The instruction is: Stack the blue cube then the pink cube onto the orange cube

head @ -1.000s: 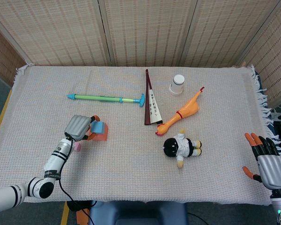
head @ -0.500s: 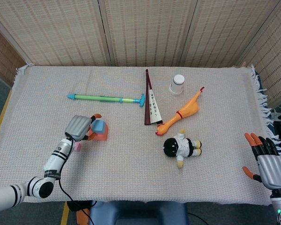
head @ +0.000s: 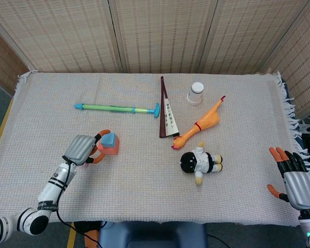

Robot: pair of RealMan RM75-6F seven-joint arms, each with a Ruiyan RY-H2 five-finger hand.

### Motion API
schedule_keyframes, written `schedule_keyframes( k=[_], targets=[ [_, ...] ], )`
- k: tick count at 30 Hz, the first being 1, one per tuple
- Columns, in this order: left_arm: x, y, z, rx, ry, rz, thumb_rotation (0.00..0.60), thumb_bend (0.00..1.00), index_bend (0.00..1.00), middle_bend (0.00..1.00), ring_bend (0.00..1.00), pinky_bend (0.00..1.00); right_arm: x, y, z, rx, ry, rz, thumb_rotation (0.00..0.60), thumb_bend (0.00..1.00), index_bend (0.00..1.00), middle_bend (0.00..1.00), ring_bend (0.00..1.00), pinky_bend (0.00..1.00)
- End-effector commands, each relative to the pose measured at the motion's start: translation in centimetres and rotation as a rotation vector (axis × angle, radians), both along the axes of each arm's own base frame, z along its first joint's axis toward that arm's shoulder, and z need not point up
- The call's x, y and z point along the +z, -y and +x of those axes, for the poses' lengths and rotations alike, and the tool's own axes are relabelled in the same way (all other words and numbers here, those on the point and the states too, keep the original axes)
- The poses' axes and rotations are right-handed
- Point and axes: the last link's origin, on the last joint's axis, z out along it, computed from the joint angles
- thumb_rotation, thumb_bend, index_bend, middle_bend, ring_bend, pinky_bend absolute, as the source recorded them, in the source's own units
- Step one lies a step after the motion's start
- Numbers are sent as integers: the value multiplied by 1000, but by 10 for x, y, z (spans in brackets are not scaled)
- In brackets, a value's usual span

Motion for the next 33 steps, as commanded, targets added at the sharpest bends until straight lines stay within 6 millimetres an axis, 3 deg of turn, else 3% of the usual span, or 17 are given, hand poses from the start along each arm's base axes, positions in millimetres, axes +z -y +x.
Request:
schedule_keyframes(
  k=[1, 6, 12, 21, 33],
  targets=[
    [12, 34, -21, 45, 64, -37, 600, 327, 157, 1000, 1000, 1000, 1, -2, 2, 8, 4, -1, 600, 122, 0, 0, 0, 0],
    [8, 60, -54, 89, 38, -58, 600, 329, 185, 1000, 1000, 1000, 1, -5, 3, 17, 9, 2, 600, 121, 0, 0, 0, 0],
    [-11, 72, -86, 102, -35, -58, 600, 326, 228, 1000, 1000, 1000, -1, -6, 4, 21, 8, 13, 600, 121, 0, 0, 0, 0],
    [-35, 56, -103, 104, -135, -21, 600, 325, 232, 1000, 1000, 1000, -3, -5, 4, 13, 3, 21, 600, 121, 0, 0, 0, 0],
    [-39, 30, -111, 109, -179, 27, 600, 322, 258, 1000, 1000, 1000, -3, -4, 1, -7, -7, 24, 600, 121, 0, 0, 0, 0]
  ],
)
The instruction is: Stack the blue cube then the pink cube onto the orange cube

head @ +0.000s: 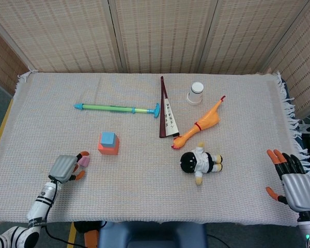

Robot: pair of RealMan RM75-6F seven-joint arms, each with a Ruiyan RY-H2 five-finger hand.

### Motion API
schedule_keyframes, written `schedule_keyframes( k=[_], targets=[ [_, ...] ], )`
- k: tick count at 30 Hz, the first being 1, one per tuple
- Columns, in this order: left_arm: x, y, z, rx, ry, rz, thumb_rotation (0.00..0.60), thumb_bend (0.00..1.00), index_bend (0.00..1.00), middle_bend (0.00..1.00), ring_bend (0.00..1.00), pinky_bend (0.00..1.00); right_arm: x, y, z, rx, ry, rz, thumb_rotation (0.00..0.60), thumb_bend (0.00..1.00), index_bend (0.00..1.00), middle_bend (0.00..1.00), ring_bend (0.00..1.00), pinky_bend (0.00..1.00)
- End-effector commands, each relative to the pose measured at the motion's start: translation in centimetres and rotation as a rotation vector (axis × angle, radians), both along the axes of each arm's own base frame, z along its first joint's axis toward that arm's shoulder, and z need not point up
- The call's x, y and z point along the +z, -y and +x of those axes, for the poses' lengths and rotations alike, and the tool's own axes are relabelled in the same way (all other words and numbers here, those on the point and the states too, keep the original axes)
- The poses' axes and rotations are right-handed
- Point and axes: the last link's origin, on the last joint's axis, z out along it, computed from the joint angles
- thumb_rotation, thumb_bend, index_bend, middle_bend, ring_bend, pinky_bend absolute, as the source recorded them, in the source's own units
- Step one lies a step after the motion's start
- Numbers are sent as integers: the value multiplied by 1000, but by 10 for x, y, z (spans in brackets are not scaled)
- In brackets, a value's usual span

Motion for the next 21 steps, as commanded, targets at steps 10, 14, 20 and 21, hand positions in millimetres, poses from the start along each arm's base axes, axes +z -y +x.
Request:
schedule_keyframes(
  k=[10, 14, 20, 21],
  targets=[
    [-9, -14, -3, -26, -36, 40, 600, 324, 379, 1000, 1000, 1000, 0, 0, 0, -7, 0, 4, 600, 121, 0, 0, 0, 0],
    [-10, -18, -3, -34, -34, 65, 600, 326, 442, 1000, 1000, 1000, 1, -1, 0, -7, 2, 8, 600, 121, 0, 0, 0, 0],
    [-4, -17, -2, -41, -4, 95, 600, 324, 502, 1000, 1000, 1000, 2, -2, 1, -5, 7, 9, 600, 121, 0, 0, 0, 0],
    [-2, -15, -1, -40, 4, 95, 600, 325, 509, 1000, 1000, 1000, 2, -2, 1, -5, 7, 9, 600, 121, 0, 0, 0, 0]
  ],
)
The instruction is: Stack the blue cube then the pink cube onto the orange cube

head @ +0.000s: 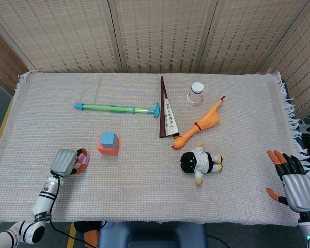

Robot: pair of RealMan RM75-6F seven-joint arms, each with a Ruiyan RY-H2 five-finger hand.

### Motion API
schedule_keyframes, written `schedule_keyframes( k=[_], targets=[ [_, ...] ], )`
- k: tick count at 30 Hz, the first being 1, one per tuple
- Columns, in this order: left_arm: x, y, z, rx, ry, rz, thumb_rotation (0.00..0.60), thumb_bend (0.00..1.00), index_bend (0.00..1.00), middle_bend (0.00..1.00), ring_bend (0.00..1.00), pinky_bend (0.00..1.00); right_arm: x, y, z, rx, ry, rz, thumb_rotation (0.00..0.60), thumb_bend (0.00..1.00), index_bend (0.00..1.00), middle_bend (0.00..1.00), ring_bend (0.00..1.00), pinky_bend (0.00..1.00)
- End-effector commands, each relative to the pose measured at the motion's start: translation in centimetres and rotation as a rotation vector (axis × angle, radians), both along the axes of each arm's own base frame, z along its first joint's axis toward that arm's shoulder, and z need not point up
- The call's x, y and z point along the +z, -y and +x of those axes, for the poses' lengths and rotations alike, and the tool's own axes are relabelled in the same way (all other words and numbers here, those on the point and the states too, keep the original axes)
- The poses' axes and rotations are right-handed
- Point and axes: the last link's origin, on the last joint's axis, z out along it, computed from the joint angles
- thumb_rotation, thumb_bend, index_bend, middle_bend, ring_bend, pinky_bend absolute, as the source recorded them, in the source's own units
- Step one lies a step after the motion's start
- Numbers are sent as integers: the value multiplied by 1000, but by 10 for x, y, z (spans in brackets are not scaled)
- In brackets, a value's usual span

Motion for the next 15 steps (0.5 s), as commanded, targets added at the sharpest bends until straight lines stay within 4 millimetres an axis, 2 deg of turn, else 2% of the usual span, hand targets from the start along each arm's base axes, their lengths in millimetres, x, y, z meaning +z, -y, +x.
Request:
schedule_keyframes(
  k=[1, 8, 11, 15],
  targets=[
    [7, 4, 2, 2, 26, 2, 600, 326, 512, 1000, 1000, 1000, 0, -1, 0, 1, 2, -2, 600, 121, 0, 0, 0, 0],
    [49, 21, 20, -8, 89, 17, 600, 327, 530, 1000, 1000, 1000, 1, -1, 1, 6, 6, 3, 600, 121, 0, 0, 0, 0],
    [71, 26, 37, 5, 125, 14, 600, 328, 533, 1000, 1000, 1000, -1, -1, 2, 11, 8, 14, 600, 121, 0, 0, 0, 0],
    [92, 27, 59, 3, 145, 25, 600, 327, 534, 1000, 1000, 1000, -3, -2, 4, 21, 13, 22, 600, 121, 0, 0, 0, 0]
  ],
)
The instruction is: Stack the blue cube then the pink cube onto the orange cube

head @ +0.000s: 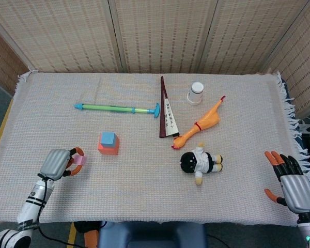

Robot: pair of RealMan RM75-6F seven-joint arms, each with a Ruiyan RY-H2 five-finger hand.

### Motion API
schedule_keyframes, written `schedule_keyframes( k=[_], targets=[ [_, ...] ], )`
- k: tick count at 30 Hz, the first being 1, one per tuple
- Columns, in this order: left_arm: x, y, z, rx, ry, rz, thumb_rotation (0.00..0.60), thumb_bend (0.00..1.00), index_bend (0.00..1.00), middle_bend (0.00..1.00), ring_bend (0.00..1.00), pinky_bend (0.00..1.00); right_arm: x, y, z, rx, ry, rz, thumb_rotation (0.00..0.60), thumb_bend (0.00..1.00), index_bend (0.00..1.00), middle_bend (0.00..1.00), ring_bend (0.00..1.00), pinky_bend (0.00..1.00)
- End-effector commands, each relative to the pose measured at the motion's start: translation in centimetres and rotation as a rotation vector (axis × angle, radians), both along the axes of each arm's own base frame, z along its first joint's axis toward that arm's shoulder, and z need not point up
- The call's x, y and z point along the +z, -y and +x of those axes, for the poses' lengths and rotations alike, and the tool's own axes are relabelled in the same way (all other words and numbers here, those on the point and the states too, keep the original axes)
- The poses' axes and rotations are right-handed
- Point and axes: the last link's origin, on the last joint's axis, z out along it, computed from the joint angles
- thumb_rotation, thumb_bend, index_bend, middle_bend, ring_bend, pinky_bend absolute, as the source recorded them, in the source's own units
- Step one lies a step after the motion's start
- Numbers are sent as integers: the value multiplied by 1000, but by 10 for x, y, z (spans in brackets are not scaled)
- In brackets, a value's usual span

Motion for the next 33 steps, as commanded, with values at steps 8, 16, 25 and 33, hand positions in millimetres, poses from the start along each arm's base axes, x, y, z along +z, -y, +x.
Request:
schedule_keyframes(
  k=[8, 16, 25, 33],
  targets=[
    [41, -5, 65, -11, -17, 2, 600, 329, 537, 1000, 1000, 1000, -2, -1, 2, 13, 8, 22, 600, 121, 0, 0, 0, 0],
    [25, -21, 107, -53, -50, -4, 600, 329, 524, 1000, 1000, 1000, 1, -1, 2, 14, 13, 18, 600, 121, 0, 0, 0, 0],
    [4, -45, 136, -28, -106, 21, 600, 327, 510, 1000, 1000, 1000, 5, 1, -1, 5, 18, 16, 600, 122, 0, 0, 0, 0],
    [-6, -63, 144, 37, -125, 32, 600, 325, 509, 1000, 1000, 1000, 7, 1, -2, 1, 24, 11, 600, 121, 0, 0, 0, 0]
  ],
)
